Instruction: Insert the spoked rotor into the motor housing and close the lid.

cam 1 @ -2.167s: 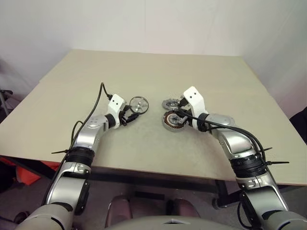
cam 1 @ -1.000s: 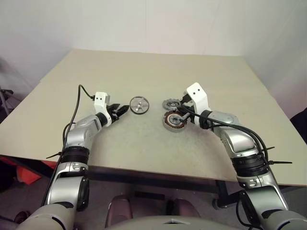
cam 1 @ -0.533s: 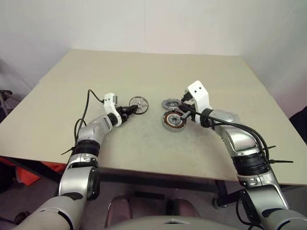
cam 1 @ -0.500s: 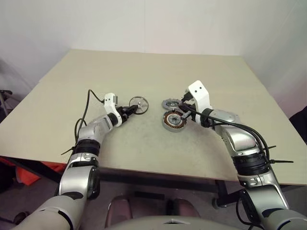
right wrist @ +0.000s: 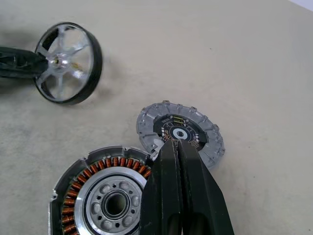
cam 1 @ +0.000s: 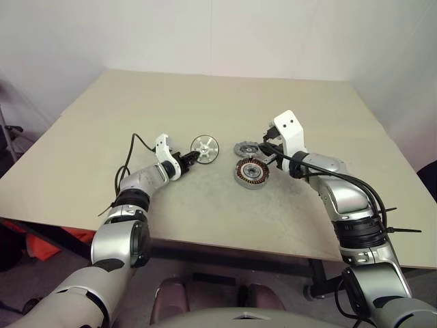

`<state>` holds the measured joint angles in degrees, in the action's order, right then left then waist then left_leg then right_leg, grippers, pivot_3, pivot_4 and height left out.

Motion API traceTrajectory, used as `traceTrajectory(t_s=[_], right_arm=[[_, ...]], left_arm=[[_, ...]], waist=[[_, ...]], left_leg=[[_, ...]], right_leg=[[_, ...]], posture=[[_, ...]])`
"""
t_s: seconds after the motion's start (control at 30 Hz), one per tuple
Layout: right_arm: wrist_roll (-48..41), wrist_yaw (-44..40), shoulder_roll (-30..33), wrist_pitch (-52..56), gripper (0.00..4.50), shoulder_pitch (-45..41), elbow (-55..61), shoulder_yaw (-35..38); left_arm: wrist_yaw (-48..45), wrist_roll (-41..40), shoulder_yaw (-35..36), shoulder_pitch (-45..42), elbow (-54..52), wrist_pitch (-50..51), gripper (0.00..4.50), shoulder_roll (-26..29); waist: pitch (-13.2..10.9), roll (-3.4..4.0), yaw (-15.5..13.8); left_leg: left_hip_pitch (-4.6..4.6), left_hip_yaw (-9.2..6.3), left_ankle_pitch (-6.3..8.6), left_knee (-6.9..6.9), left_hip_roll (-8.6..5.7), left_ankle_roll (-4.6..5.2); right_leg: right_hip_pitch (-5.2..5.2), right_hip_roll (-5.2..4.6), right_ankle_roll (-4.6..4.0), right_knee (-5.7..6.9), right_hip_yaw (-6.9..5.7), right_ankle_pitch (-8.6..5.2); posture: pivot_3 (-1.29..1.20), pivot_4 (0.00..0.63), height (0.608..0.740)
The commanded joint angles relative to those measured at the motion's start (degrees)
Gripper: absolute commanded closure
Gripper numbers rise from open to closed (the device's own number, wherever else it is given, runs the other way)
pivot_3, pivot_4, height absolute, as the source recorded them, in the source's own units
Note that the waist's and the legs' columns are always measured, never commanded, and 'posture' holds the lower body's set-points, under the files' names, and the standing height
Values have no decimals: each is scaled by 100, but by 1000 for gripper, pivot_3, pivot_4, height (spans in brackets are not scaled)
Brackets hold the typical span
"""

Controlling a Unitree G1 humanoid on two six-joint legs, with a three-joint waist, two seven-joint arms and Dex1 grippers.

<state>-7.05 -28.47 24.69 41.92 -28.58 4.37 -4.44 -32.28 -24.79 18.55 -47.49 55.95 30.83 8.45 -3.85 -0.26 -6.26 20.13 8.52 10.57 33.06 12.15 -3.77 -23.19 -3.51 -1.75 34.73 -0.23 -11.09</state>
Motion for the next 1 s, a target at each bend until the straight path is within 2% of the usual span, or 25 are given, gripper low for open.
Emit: traceTrajectory(t_s=[0.03, 0.13, 0.23, 0.67, 1.0], right_arm=[[-36, 52, 62, -46, 4500, -124, 148, 195], [-15, 78, 76, -57, 4500, -134, 77, 209], [14, 142, 106, -73, 4500, -171, -24, 255], [6, 176, 144, -62, 4500, -153, 21, 280], [3, 176, 140, -86, 4500, -169, 0, 274]], left_arm=[[-55, -99, 58, -64, 21, 149, 3287, -40], [-35, -211, 183, -69, 60, 235, 3287, -51], [-62, -290, 268, -76, 40, 350, 3865, -64], [-32, -204, 186, -91, 35, 311, 3865, -109], [290, -8, 183, -473, 710, -202, 3865, -250]], waist=[[0, 0, 0], [0, 0, 1], [0, 0, -2], [0, 1, 2], [0, 1, -77]], left_leg=[[0, 0, 0, -1, -1, 0], [0, 0, 0, -1, -4, 1], [0, 0, 1, -1, -8, 1], [0, 0, 5, -5, -37, 9], [0, 1, 11, -5, -50, 20]], right_leg=[[0, -1, 1, 0, 0, -1], [0, -4, 1, 0, 0, -1], [0, -9, 2, 0, 0, -1], [3, -44, 15, 1, -4, -9], [15, -70, 28, 0, -17, -16]], posture=[[0, 0, 740], [0, 0, 740], [0, 0, 740], [0, 0, 740], [0, 0, 740]])
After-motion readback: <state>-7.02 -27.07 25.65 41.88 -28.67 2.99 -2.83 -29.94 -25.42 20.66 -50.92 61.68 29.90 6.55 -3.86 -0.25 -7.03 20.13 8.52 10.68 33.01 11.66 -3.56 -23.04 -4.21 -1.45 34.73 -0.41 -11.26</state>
